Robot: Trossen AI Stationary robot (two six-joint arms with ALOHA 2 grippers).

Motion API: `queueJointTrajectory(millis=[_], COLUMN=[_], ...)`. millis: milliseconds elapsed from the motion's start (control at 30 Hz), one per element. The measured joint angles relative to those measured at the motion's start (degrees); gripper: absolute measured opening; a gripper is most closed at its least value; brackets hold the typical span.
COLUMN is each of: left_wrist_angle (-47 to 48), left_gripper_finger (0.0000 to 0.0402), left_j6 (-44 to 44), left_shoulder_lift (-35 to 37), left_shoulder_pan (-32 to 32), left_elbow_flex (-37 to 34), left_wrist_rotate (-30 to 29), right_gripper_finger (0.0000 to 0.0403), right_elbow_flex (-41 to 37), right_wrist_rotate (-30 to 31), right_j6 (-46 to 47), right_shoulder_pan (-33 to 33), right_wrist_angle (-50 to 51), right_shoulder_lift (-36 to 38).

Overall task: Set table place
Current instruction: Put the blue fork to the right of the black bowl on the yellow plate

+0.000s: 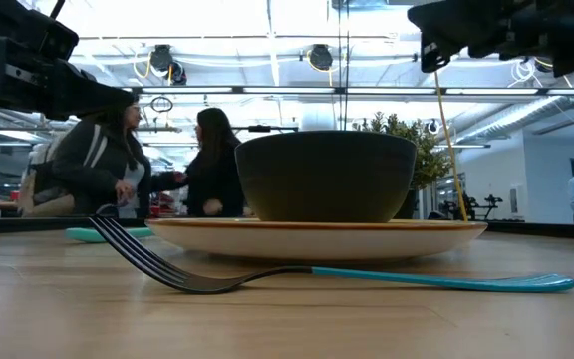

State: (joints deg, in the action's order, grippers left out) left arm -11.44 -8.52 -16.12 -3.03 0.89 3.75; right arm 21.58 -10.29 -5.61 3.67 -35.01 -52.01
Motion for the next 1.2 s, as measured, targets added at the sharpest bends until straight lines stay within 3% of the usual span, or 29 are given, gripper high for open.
queueJointTrajectory(millis=[333,567,767,967,1200], left_wrist_angle=[0.0,-0.1,-0.9,-0.9,-0.8], left_gripper_finger=[0.0023,0.0023,0.0024,0.0024,0.0024], left_j6=[1.3,1.3,1.3,1.6,2.8], left_shoulder_lift=[0.0,0.0,0.0,0.0,0.0], left_shoulder_pan=[0.0,0.0,0.0,0.0,0.0], left_elbow_flex=[0.0,0.0,0.0,0.0,0.0], left_wrist_rotate=[-0.2,-0.9,-0.9,-0.9,-0.9], right_gripper_finger=[0.0000,0.0000,0.0000,0.0000,0.0000], right_elbow_flex=[3.8,8.7,14.4,18.8,23.6], right_wrist_rotate=[0.0,-0.3,0.1,5.7,5.8], right_j6=[0.4,0.6,5.9,11.7,14.7], right_shoulder_pan=[2.3,9.2,13.5,16.3,20.8], right_wrist_angle=[1.3,4.8,7.8,13.5,16.3], right_shoulder_lift=[-7.4,-12.5,-17.5,-21.9,-26.7])
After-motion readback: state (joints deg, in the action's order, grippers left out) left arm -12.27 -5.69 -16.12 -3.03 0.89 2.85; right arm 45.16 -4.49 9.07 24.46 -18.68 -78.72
